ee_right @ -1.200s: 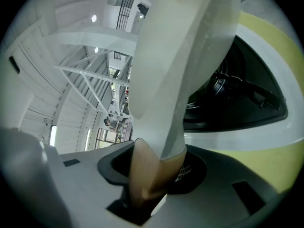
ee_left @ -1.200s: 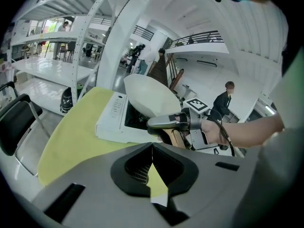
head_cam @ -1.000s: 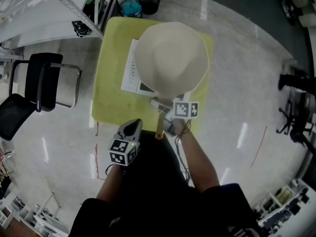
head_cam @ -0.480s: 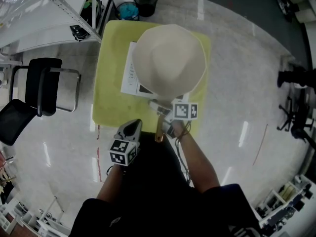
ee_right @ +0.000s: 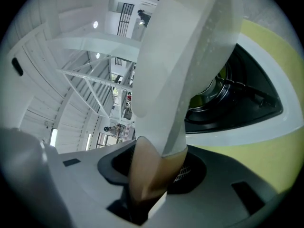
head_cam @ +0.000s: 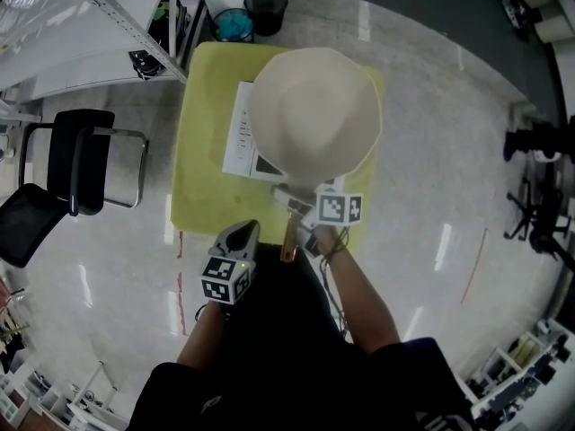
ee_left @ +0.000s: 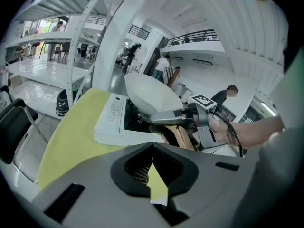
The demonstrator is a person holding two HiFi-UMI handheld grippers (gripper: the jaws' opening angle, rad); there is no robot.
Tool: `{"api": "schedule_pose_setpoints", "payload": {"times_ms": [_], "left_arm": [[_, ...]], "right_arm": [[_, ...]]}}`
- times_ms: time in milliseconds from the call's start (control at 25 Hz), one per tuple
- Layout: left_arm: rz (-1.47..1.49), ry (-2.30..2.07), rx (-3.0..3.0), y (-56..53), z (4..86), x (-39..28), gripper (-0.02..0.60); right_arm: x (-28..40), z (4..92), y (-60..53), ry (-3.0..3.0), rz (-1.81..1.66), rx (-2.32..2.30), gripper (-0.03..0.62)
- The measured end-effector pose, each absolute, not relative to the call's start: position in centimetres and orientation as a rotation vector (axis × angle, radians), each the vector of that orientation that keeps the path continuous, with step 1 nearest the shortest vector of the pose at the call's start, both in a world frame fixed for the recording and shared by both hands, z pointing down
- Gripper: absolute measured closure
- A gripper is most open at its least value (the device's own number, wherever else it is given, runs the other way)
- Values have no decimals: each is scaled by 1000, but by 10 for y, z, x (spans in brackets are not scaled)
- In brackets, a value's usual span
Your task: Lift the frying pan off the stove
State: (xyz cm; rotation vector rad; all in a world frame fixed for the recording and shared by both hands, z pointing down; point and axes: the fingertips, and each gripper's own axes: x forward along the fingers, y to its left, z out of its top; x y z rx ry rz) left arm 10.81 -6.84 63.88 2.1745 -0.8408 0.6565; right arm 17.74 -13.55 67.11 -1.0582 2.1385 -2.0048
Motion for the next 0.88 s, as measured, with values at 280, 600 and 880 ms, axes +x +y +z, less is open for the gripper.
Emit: {"api": "schedule_pose_setpoints", "payload": {"times_ms": [280, 600, 880], "left_arm": [[647, -840, 2193, -72, 634, 108, 538], [626, -864, 2223, -85, 616, 103, 537], [607, -886, 2263, -95, 594, 100, 537]], "right_arm": [[176, 643, -137, 2197, -1971, -1046, 428], [164, 592, -131, 2177, -1969, -1006, 424], [165, 552, -121, 2203, -1946, -1029, 424]]}}
